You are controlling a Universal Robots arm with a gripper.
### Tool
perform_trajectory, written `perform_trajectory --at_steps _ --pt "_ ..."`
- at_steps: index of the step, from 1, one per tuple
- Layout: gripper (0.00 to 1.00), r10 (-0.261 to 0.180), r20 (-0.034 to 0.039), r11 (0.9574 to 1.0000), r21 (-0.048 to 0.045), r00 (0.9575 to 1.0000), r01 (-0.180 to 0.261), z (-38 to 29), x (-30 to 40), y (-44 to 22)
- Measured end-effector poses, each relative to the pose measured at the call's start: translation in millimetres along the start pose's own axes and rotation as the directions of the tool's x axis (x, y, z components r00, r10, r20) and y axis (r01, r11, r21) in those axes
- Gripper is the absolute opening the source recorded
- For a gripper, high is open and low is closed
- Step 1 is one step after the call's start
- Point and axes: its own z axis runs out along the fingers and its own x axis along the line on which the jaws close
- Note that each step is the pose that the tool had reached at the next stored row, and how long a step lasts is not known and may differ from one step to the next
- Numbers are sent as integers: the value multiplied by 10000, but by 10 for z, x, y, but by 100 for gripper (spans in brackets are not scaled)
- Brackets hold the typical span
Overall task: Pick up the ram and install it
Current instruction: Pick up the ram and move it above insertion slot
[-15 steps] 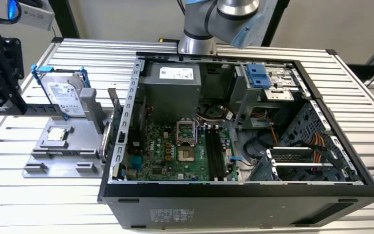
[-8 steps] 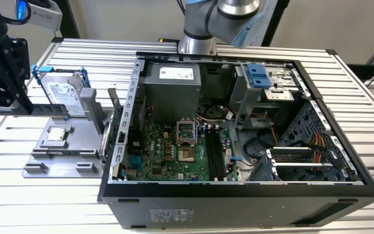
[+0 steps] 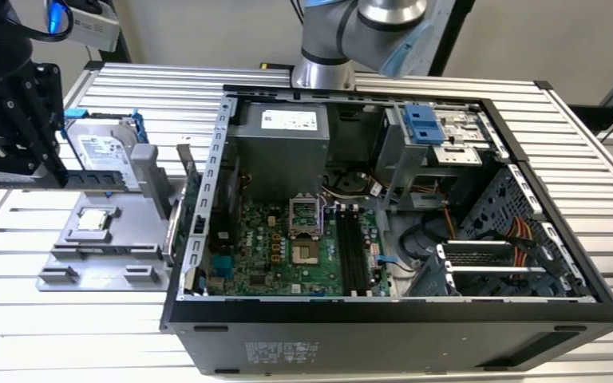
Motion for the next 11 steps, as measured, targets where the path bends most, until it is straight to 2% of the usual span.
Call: perform_trajectory --at_steps 11 --pt "0 0 0 10000 -6 10000 0 -2 -4 -147"
